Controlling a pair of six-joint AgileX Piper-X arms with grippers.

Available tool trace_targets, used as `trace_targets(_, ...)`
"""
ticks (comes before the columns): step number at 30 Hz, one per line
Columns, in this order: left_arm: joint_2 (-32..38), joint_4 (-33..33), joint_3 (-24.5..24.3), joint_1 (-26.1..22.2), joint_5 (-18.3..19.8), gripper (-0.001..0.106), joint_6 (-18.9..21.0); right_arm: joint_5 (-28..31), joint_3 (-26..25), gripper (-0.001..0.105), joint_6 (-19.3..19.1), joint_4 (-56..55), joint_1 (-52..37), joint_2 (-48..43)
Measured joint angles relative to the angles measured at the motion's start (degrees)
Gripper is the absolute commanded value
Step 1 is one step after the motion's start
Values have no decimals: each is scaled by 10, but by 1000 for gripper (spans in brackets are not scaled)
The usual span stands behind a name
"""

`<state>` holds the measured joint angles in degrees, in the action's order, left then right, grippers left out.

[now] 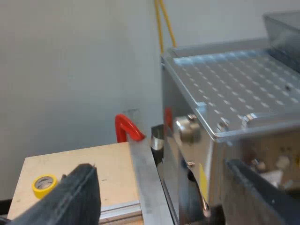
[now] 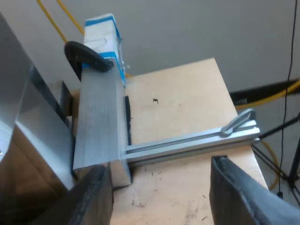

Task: Place mug into machine

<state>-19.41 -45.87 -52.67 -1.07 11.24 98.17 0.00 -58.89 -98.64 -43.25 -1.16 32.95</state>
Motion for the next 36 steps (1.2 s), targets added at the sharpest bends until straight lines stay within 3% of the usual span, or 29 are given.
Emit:
trace_targets(4,37,-38,-1,13,-21,59,-11,0,0,49,-27,-26,26,-47)
trace_targets(10,114,-88,-1,13,-72,59,-13,35,3,49,-36,-73,42,-131)
trace_targets(17,200,-140,-4,13,-84,59,-13,42,45,49,-38,-106,42,-246)
trace_targets(23,203,-206,-4,13,-84,59,-22,42,79,49,-38,-130,42,-328)
trace_targets(31,203,-302,-8,12,-112,59,-55,38,103,49,-38,-158,42,-334)
trace_targets(36,203,-286,-8,12,-132,59,-53,24,128,49,-38,-139,42,-334)
